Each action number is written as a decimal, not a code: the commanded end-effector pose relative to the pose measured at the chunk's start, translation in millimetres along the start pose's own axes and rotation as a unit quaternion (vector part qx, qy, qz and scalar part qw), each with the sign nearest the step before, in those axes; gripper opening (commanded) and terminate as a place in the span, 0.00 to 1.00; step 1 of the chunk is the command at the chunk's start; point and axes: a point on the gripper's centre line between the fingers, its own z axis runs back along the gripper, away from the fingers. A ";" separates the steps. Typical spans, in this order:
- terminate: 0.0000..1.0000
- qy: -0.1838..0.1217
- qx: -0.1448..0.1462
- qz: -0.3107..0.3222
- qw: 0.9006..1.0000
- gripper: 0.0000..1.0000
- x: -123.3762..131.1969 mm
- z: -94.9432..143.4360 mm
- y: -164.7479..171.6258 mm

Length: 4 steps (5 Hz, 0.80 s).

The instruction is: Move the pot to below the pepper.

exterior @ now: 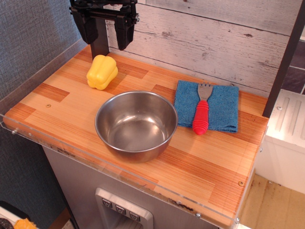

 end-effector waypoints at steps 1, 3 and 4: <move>0.00 0.000 0.000 0.000 1.000 1.00 0.0 0.0 0.0; 0.00 -0.038 -0.085 -0.035 0.995 1.00 -28.5 -5.5 -15.9; 0.00 -0.016 -0.074 -0.050 0.996 1.00 -46.4 -20.5 -16.1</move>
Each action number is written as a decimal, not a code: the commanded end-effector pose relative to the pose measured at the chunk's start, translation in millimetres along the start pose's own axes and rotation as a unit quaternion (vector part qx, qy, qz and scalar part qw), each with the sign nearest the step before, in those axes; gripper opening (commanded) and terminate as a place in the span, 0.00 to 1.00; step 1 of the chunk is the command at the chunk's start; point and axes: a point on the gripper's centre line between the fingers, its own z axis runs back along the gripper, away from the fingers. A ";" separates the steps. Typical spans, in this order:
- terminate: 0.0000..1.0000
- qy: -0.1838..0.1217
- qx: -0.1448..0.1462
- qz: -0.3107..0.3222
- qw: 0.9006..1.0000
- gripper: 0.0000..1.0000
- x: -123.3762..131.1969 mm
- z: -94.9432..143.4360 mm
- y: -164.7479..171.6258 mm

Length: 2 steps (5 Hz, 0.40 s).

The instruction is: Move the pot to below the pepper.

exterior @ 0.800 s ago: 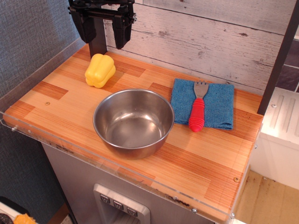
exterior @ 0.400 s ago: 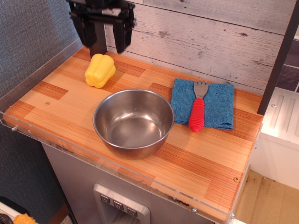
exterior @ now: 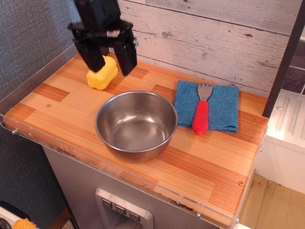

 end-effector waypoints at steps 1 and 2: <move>0.00 0.038 0.056 -0.036 0.997 1.00 -20.9 -18.4 7.4; 0.00 0.075 0.084 -0.059 0.992 1.00 -20.5 -34.4 8.2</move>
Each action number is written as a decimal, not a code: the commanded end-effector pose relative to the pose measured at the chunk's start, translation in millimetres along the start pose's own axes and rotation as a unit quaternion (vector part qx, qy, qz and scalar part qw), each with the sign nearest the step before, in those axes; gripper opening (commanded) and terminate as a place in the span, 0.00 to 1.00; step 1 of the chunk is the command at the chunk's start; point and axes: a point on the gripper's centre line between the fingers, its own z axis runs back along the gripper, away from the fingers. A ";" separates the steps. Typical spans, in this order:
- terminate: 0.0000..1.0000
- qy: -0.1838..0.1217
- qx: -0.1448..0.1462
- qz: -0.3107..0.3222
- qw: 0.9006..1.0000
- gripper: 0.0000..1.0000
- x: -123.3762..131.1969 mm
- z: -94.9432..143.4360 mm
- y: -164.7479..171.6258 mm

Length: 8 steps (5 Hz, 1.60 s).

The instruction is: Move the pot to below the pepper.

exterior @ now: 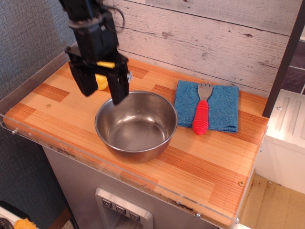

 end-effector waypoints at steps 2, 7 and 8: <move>0.00 0.034 0.050 -0.030 0.998 1.00 10.3 -27.7 -8.8; 0.00 -0.010 0.038 -0.031 0.999 0.00 0.7 3.6 0.1; 0.00 -0.037 0.036 0.009 0.999 0.00 -2.6 30.4 27.6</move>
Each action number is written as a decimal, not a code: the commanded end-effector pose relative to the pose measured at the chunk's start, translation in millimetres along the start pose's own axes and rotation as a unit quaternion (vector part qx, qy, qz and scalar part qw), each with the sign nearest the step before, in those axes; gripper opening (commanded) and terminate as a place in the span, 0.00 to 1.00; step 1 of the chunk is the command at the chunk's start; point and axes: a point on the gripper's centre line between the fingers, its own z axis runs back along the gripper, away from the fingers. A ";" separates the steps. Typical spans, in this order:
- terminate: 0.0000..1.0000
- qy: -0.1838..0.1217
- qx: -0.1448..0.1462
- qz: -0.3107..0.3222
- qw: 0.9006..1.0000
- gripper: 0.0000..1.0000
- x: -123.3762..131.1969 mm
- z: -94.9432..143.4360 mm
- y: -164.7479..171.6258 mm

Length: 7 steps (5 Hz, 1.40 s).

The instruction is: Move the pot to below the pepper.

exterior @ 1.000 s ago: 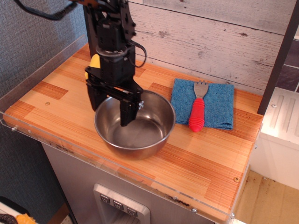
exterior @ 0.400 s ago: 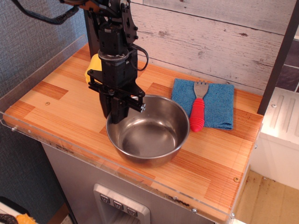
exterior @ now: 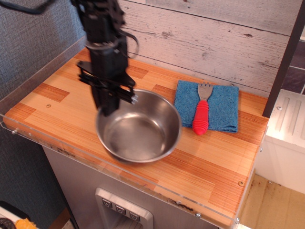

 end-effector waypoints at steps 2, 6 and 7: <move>0.00 -0.029 0.042 0.134 0.990 0.00 -23.0 57.0 123.1; 0.00 0.027 0.016 0.166 0.986 1.00 -31.1 18.0 160.5; 0.00 0.022 0.023 0.162 0.986 1.00 -32.2 23.4 158.7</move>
